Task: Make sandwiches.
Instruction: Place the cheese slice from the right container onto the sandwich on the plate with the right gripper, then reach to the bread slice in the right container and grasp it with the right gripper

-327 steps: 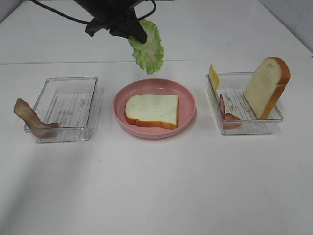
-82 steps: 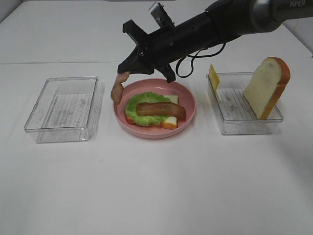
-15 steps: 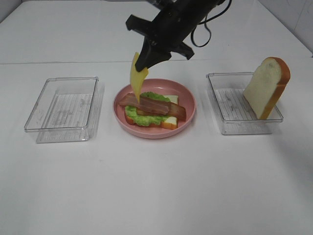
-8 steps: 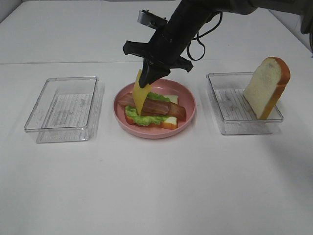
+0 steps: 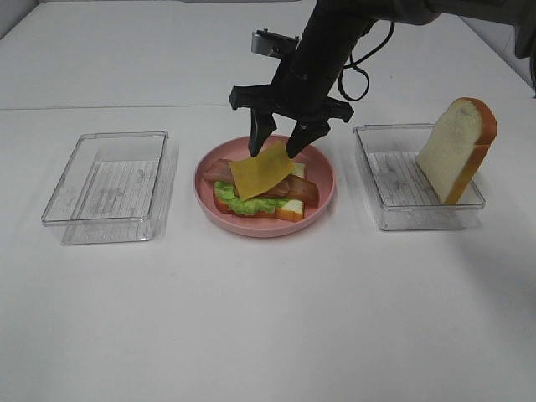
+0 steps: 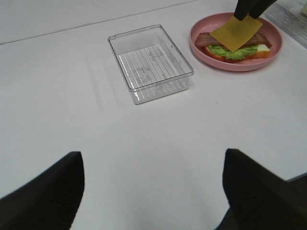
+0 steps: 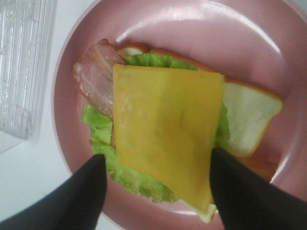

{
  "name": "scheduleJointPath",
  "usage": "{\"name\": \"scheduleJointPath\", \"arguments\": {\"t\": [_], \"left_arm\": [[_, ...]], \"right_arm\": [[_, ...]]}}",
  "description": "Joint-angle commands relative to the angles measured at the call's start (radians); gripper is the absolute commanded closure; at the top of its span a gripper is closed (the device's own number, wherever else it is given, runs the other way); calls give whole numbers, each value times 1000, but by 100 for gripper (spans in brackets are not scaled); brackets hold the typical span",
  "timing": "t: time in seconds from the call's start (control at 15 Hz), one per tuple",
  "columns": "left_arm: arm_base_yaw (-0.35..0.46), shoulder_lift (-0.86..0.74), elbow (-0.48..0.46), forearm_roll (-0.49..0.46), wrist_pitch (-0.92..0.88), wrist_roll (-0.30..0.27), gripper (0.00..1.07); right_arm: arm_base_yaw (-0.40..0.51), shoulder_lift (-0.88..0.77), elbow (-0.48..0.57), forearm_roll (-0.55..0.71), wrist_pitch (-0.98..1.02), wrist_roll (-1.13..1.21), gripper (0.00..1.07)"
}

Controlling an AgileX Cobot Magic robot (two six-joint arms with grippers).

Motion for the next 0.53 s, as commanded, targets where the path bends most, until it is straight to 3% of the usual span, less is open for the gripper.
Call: {"name": "scheduleJointPath", "arguments": {"t": [0.07,0.33,0.53], "left_arm": [[0,-24,6,2,-10,0,31],[0,-24,6,2,-10,0,31],[0,-24,6,2,-10,0,31]], "right_arm": [[-3,-18,-1,-31,21,-10,36],[-16,-89,-3,-122,74,-9,36],[-129,-211,-3,-174,132,-9,36]]}}
